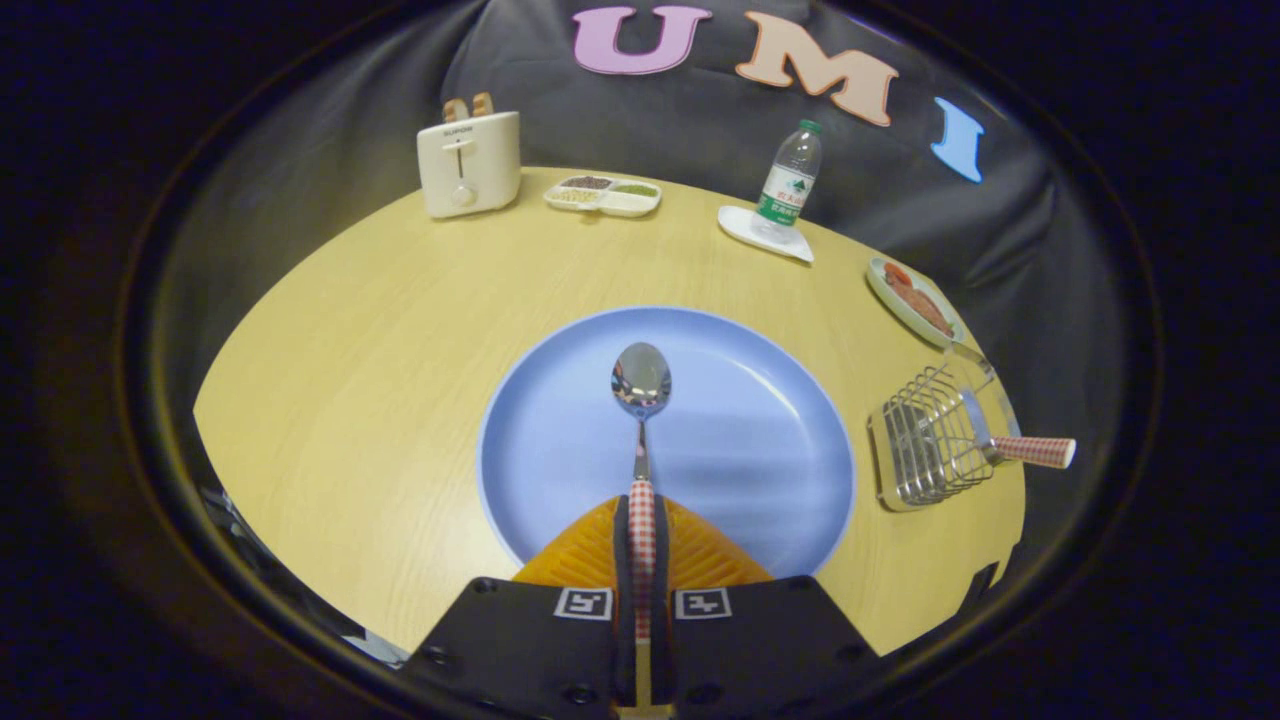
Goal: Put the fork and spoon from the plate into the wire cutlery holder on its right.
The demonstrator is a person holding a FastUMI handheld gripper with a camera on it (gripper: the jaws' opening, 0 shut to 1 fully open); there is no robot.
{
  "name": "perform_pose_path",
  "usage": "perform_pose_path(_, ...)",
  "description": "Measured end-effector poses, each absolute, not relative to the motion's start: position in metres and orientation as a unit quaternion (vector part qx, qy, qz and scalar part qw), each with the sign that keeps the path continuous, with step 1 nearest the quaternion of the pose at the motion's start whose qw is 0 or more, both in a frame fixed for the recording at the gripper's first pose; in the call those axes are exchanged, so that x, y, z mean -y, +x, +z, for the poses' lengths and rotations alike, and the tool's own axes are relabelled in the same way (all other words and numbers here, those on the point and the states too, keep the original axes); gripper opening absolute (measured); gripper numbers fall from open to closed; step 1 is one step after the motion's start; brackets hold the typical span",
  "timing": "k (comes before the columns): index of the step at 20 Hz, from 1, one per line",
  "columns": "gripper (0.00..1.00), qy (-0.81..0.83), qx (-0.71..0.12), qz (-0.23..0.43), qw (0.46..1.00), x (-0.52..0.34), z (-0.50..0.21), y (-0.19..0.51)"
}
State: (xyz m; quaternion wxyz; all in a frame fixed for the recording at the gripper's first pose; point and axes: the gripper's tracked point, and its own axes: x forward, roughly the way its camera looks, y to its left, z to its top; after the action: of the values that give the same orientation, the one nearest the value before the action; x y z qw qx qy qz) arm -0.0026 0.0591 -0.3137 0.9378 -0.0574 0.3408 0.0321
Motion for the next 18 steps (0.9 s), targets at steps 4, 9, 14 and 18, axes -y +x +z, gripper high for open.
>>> perform_pose_path(4, 0.1, -0.082, -0.346, 0.039, 0.934, -0.066, -0.304, -0.003)
perform_pose_path(9, 0.08, -0.08, -0.359, 0.012, 0.93, -0.06, -0.272, 0.002)
perform_pose_path(14, 0.09, -0.007, -0.378, -0.032, 0.925, -0.043, -0.234, 0.002)
perform_pose_path(18, 0.08, 0.011, -0.402, -0.095, 0.911, 0.0, -0.202, 0.001)
